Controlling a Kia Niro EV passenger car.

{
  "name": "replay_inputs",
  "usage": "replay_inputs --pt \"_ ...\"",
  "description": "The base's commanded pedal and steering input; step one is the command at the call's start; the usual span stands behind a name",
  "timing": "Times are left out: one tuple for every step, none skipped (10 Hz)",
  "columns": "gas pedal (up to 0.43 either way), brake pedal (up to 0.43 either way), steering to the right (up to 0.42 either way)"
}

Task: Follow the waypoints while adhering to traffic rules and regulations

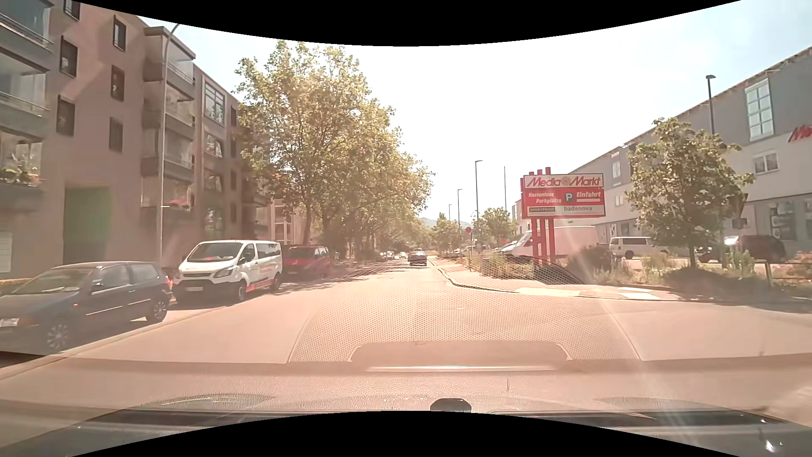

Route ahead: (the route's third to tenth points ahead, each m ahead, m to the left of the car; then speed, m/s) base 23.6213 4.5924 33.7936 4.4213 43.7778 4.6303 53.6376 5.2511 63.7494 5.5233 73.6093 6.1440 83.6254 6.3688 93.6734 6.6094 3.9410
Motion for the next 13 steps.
replay_inputs --pt "0.0 0.067 0.01" --pt "0.0 0.0 0.013" --pt "0.0 0.0 0.015" --pt "0.0 0.0 0.015" --pt "0.13 0.0 0.014" --pt "0.26 0.0 0.013" --pt "0.26 0.0 0.013" --pt "0.268 0.0 0.013" --pt "0.268 0.0 0.011" --pt "0.268 0.0 0.009" --pt "0.268 0.0 0.01" --pt "0.268 0.0 0.009" --pt "0.268 0.0 0.007"
